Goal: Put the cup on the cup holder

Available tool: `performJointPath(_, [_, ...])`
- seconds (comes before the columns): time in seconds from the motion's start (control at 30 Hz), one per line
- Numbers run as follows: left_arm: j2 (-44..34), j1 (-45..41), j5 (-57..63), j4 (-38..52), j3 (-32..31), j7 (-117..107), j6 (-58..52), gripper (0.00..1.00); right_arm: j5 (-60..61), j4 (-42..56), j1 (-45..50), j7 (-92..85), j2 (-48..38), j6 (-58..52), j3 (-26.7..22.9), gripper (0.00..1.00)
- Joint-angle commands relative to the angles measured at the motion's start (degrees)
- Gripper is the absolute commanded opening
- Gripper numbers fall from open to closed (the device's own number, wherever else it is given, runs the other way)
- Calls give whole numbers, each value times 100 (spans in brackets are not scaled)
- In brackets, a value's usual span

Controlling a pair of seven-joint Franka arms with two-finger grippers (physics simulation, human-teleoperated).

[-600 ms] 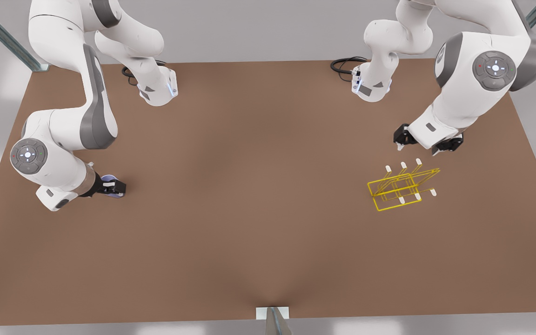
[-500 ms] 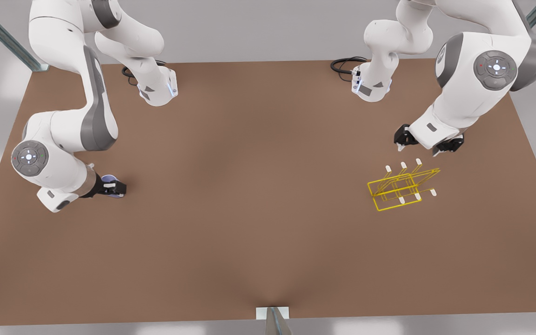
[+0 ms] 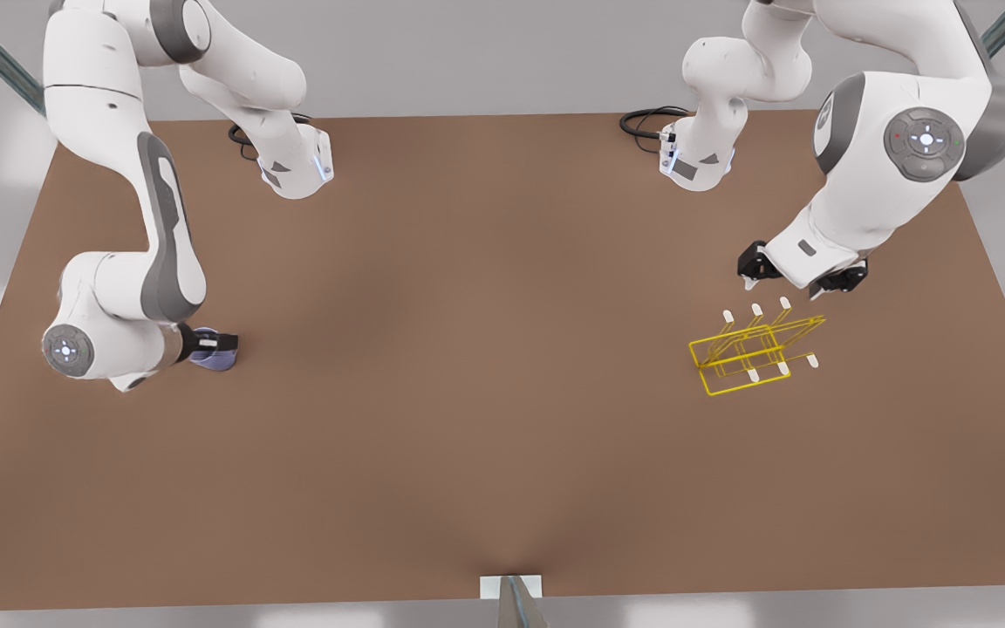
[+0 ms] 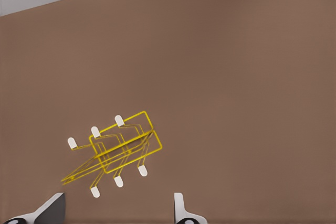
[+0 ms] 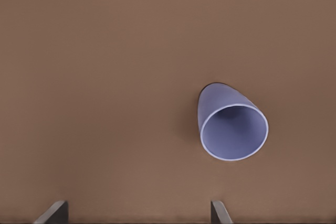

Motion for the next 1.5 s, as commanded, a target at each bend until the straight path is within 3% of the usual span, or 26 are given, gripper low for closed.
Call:
performJointPath(0.0, [5,0,4,3,0,81,15,100,36,-615,-35,-330,-359,1280,1,100])
performJointPath(0.13, [23,0,4,3,0,81,15,100,-78,-1565,-210,-1086,-632,2977,1,100])
performJointPath(0.2, [32,9,4,3,0,81,7,100,-78,-1583,-360,-1911,-606,3382,1,100])
performJointPath(0.4, [49,9,4,3,0,81,-2,100,-78,-1627,-500,-2246,-545,3469,1,100])
performJointPath(0.5, [58,9,4,3,0,81,-11,100,-78,-1653,-439,-3239,-430,3505,1,100])
performJointPath(1.47, [102,9,4,-6,0,81,-116,100,-87,-2233,-553,-3257,159,3619,1,100])
